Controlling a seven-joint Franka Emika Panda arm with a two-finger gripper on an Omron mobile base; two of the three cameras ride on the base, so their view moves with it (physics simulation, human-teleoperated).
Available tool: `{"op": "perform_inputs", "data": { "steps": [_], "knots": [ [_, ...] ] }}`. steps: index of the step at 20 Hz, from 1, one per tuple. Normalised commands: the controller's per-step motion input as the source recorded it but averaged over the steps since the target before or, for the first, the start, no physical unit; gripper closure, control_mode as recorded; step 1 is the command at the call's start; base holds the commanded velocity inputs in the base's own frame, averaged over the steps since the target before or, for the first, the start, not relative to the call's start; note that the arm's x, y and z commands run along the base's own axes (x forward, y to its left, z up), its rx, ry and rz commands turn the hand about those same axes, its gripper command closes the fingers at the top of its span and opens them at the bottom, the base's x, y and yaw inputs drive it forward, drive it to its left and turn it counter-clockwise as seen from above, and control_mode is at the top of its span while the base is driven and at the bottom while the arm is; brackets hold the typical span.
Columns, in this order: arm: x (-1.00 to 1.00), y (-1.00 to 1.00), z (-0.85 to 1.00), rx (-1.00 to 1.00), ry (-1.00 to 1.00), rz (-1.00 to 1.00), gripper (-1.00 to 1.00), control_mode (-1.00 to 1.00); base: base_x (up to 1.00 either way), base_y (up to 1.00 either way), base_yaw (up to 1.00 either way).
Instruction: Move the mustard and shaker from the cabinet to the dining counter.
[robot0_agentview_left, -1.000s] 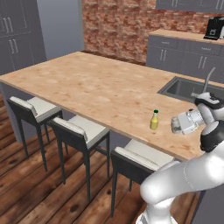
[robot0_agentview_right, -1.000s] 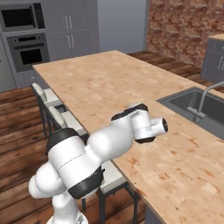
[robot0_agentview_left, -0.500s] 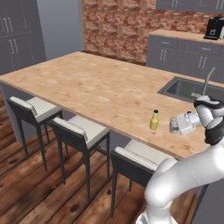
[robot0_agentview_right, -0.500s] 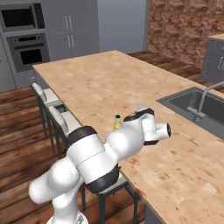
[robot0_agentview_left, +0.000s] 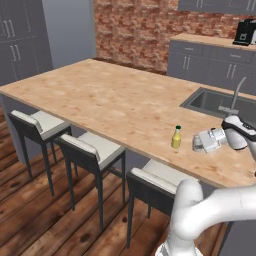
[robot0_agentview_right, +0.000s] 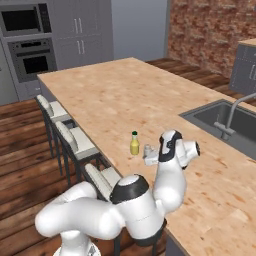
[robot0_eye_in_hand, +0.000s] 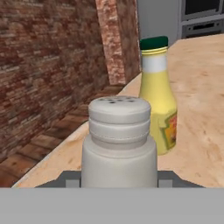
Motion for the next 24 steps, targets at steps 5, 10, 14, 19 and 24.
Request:
{"op": "perform_inputs", "data": {
  "steps": [5,10,14,19,24],
  "knots": [
    [0.30,0.00,-0.27,0.00,-0.03,0.00,1.00,-1.00,0.00,0.00,0.00],
    [0.29,0.01,-0.24,0.00,0.00,0.00,1.00,-1.00,0.00,0.00,0.00],
    [0.30,0.01,-0.20,0.00,0.00,0.00,1.00,-1.00,0.00,0.00,0.00],
    [0.28,0.01,-0.25,0.00,0.00,0.00,1.00,-1.00,0.00,0.00,0.00],
    [0.20,0.07,-0.36,-0.01,-0.08,0.00,1.00,-1.00,0.00,0.00,0.00]
  ]
}}
